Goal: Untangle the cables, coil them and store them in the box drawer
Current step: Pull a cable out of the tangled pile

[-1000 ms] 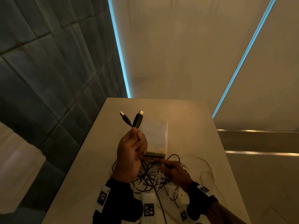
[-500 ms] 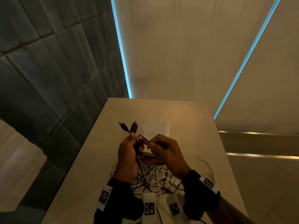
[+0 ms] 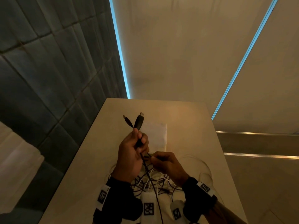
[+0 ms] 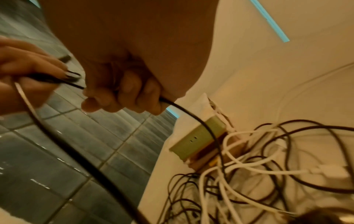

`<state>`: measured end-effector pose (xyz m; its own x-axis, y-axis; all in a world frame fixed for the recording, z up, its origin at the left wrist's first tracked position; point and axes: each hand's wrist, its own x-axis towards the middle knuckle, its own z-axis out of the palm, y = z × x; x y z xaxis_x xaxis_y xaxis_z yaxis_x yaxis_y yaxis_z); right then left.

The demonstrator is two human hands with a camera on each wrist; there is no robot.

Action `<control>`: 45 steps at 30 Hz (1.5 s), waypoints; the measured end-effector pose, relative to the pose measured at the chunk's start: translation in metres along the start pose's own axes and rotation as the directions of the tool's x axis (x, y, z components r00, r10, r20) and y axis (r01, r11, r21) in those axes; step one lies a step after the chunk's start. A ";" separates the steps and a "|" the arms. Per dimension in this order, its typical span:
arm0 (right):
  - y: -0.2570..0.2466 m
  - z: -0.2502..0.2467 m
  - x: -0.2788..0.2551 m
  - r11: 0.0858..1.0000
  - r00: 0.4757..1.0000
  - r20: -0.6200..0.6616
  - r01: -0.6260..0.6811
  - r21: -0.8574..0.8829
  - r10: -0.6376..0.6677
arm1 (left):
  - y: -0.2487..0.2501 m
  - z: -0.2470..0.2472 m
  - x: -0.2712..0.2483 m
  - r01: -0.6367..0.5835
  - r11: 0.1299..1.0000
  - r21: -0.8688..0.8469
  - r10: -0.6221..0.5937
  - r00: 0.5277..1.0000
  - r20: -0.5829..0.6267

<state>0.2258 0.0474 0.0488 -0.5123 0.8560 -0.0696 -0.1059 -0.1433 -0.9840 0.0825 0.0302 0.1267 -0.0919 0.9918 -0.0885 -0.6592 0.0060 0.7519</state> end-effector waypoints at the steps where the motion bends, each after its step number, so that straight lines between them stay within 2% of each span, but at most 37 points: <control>1: 0.008 -0.003 0.001 1.000 1.000 -0.007 -0.022 0.002 0.022 | 0.000 -0.001 0.000 -0.006 1.000 -0.001 0.006 1.000 0.017; 7: 0.056 -0.015 0.012 0.995 0.994 -0.060 -0.094 0.036 0.096 | 0.005 -0.006 -0.001 -0.024 0.999 -0.024 0.025 0.999 0.041; 14: 0.086 -0.020 0.013 0.992 0.998 -0.009 -0.060 -0.109 0.059 | 0.021 -0.009 -0.003 -0.059 0.998 -0.018 0.058 0.998 -0.015; 17: 0.090 -0.025 0.017 0.972 0.994 -0.083 -0.087 -0.219 0.070 | 0.022 -0.011 -0.004 -0.062 0.998 0.011 0.062 0.997 -0.042; 19: 0.076 -0.024 0.023 0.954 0.984 -0.169 -0.106 -0.280 0.060 | 0.022 -0.012 -0.004 -0.055 0.997 0.044 0.058 0.996 -0.071; 22: 0.030 -0.013 0.033 0.978 0.966 -0.258 -0.050 -0.205 -0.005 | 0.021 -0.015 -0.003 -0.046 0.995 0.091 0.057 0.990 -0.125; 26: -0.033 0.008 0.038 0.982 0.956 -0.246 0.133 -0.137 -0.163 | 0.013 -0.018 0.001 0.010 0.978 0.206 0.045 0.964 -0.261; 29: -0.058 0.024 0.030 0.969 0.961 -0.136 0.229 -0.097 -0.241 | 0.008 -0.016 0.001 0.047 0.964 0.261 0.042 0.945 -0.325; 32: -0.055 0.031 0.021 0.973 0.977 0.007 0.215 -0.083 -0.215 | 0.012 -0.015 0.000 0.050 0.991 0.127 -0.014 0.962 -0.274; 34: -0.045 0.030 0.018 0.977 0.985 0.041 0.173 -0.123 -0.169 | 0.016 -0.014 0.000 0.037 0.999 -0.031 -0.042 0.980 -0.194; 36: -0.033 0.027 0.015 0.986 0.992 0.047 0.124 -0.107 -0.120 | 0.018 -0.014 0.001 0.015 0.993 -0.114 -0.032 0.989 -0.143; 39: -0.013 0.020 0.013 0.999 0.998 0.048 0.043 -0.019 -0.042 | 0.019 -0.013 0.002 0.009 0.992 -0.123 -0.017 0.998 -0.064; 41: 0.001 0.015 0.013 1.000 0.999 0.034 0.006 -0.023 -0.005 | 0.020 -0.014 0.002 0.001 0.994 -0.107 -0.004 1.000 -0.027; 45: 0.027 0.004 0.015 0.998 0.999 -0.031 -0.032 -0.047 0.030 | 0.019 -0.016 0.003 -0.001 0.996 -0.087 -0.002 1.000 -0.030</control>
<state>0.2121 0.0544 0.0215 -0.4882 0.8665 -0.1042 -0.0496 -0.1468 -0.9879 0.0582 0.0311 0.1302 -0.1127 0.9876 -0.1091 -0.7216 -0.0059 0.6923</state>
